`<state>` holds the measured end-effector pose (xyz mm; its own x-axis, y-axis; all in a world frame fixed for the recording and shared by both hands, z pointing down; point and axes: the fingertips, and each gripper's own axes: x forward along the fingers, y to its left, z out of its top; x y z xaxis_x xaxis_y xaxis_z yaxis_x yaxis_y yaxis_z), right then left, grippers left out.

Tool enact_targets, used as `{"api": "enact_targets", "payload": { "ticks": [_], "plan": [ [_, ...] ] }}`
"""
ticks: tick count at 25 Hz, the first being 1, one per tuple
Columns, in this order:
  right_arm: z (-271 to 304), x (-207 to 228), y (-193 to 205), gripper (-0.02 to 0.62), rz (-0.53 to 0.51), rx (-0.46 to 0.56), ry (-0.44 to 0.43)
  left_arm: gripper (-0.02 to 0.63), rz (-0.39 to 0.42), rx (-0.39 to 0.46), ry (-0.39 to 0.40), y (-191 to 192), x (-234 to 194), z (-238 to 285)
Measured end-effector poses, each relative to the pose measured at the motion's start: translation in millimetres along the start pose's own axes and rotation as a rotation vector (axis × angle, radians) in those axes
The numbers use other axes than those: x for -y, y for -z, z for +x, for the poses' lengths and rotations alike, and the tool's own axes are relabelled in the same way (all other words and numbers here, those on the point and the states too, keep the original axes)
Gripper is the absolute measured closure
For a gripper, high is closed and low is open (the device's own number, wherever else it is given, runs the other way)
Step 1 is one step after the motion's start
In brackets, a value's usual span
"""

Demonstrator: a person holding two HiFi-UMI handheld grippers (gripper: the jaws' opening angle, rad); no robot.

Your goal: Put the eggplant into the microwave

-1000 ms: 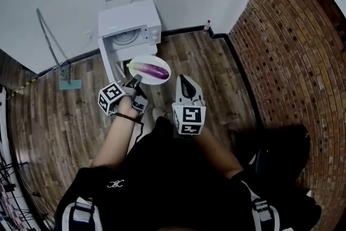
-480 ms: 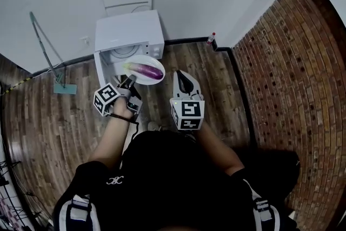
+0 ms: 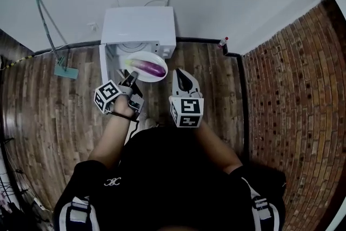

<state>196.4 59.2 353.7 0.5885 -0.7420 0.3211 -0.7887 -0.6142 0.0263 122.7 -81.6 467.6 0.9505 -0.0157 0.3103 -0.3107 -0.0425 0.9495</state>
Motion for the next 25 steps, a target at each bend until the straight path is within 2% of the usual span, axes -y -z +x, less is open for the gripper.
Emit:
{"api": "enact_targets", "payload": {
  "ticks": [5,9,14,21,25],
  "plan": [
    [45,-13,-5,0.588,-0.030,-0.003,-0.141,0.586,-0.015,0.121,-0.023,-30,-6,5],
    [95,-22,-17,0.588,-0.072,-0.012,-0.301,0.586,-0.047,0.274,-0.014,-51,0,6],
    [142,-29,-28,0.588,-0.154,-0.017,-0.496,0.586,-0.092,0.421,-0.016,-58,1,16],
    [170,-33,-24,0.588,-0.284,-0.073,-0.793,0.586,-0.257,0.708,-0.041,-32,-14,16],
    [175,-38,-8,0.588,-0.337,-0.114,-0.898,0.586,-0.297,0.816,-0.084,-20,-35,15]
  ]
}}
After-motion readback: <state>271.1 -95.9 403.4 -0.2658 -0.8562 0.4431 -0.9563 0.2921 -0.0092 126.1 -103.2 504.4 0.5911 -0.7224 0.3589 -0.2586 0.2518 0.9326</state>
